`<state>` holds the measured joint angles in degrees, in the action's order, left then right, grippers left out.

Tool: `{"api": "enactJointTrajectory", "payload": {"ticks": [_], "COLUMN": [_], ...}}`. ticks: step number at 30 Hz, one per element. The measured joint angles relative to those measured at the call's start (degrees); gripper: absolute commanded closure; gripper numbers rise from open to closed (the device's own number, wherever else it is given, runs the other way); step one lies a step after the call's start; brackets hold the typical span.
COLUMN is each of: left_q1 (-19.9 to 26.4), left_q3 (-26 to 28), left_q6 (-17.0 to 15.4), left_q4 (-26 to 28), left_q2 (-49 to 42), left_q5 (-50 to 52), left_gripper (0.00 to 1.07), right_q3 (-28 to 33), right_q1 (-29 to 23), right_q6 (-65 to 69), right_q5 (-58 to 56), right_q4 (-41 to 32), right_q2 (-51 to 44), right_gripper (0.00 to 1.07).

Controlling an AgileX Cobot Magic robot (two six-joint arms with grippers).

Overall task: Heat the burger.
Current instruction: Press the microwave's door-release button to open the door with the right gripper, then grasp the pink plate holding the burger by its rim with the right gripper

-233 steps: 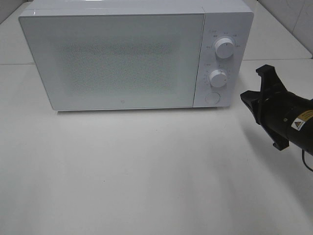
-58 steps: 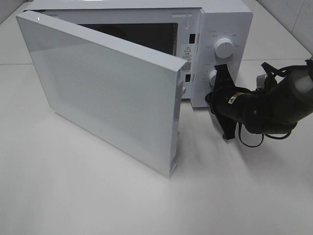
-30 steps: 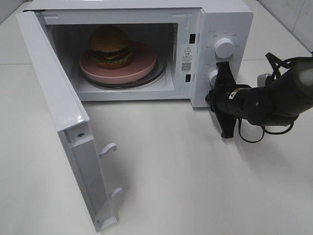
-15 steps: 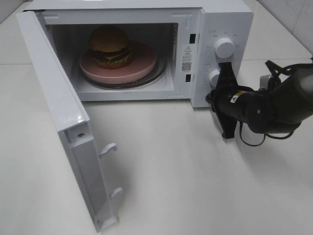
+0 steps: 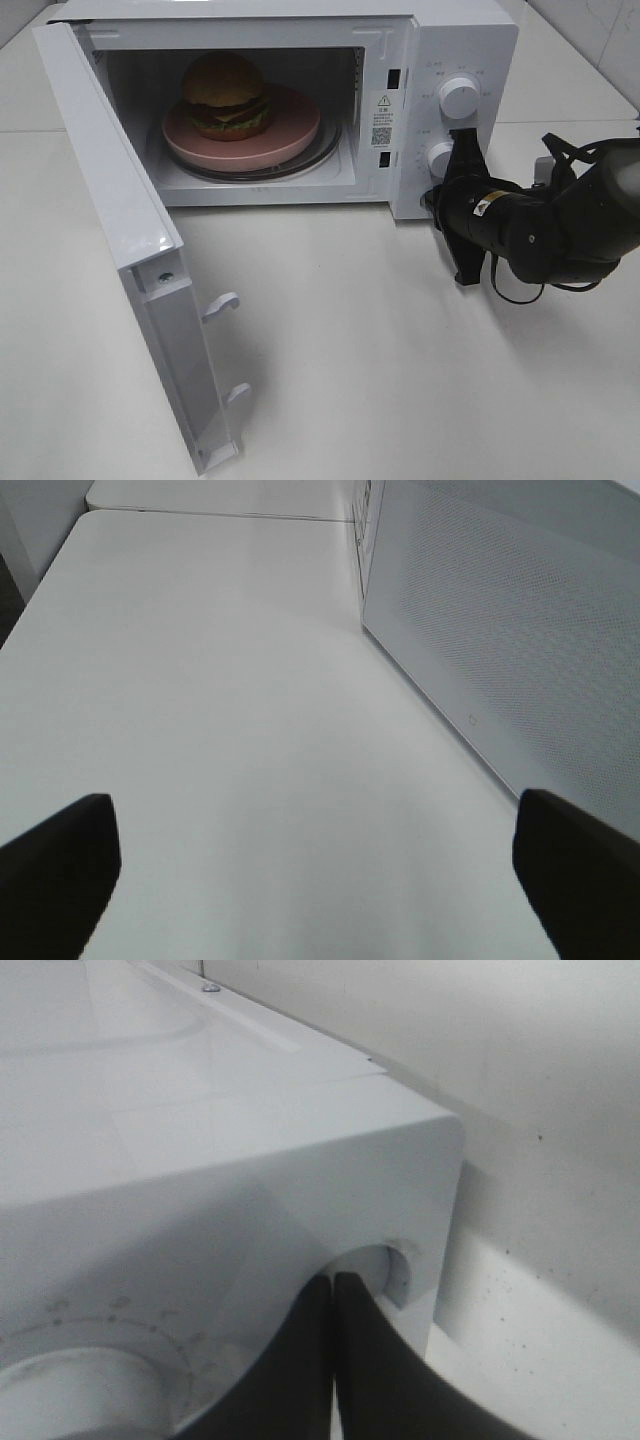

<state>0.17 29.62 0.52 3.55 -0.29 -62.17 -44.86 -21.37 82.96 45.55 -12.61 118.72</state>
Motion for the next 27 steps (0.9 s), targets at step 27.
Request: {"api": "enactJointTrajectory", "payload": {"ticks": [27], "left_q1": [0.0], "left_q3": [0.0], "left_q6": [0.0], "left_q4": [0.0], "left_q2": [0.0], "left_q5": [0.0], "left_gripper": [0.06], "right_q3": [4.7], "right_q1": [-1.15], "right_q6": [1.38], "right_q5": [4.18], "right_q4": [1.38], "right_q2": [-2.58], "right_gripper": [1.07]}}
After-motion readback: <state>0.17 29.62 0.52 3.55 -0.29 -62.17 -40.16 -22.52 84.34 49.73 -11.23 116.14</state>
